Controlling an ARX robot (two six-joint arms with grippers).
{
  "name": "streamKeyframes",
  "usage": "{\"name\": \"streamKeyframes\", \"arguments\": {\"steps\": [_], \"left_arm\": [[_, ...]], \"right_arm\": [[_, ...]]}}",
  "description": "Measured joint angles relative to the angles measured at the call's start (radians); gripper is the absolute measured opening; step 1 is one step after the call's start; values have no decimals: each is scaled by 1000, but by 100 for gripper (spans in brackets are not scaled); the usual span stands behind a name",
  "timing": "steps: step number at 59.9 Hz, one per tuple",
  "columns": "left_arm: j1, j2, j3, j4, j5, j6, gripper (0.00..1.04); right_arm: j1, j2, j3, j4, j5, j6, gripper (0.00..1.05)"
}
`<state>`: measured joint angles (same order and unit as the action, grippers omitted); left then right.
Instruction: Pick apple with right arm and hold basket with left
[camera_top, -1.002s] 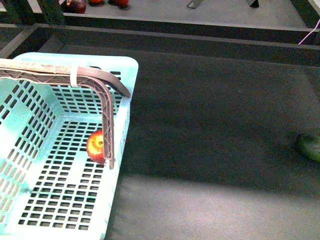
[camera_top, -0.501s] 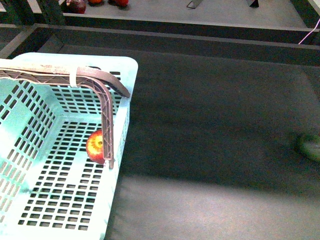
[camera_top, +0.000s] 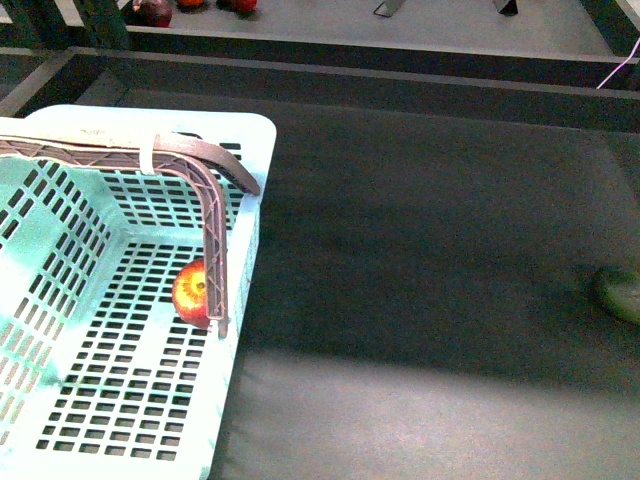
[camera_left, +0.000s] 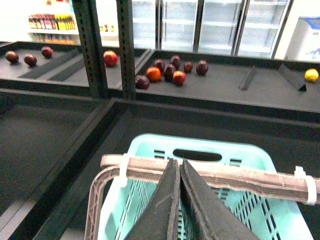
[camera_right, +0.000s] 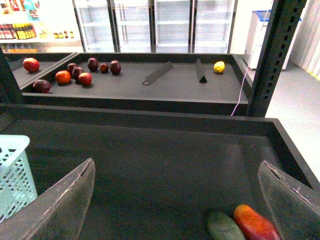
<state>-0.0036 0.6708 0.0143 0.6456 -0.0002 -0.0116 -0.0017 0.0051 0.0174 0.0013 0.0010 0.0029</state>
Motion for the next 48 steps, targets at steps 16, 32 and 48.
{"name": "streamKeyframes", "arguments": {"steps": [16, 32, 48], "left_arm": [[0, -216, 0, -194, 0, 0, 3], [0, -352, 0, -327, 0, 0, 3], [0, -442, 0, -416, 0, 1, 3]], "right_arm": [[0, 0, 0, 0, 0, 0, 96], [0, 0, 0, 0, 0, 0, 96], [0, 0, 0, 0, 0, 0, 96]]}}
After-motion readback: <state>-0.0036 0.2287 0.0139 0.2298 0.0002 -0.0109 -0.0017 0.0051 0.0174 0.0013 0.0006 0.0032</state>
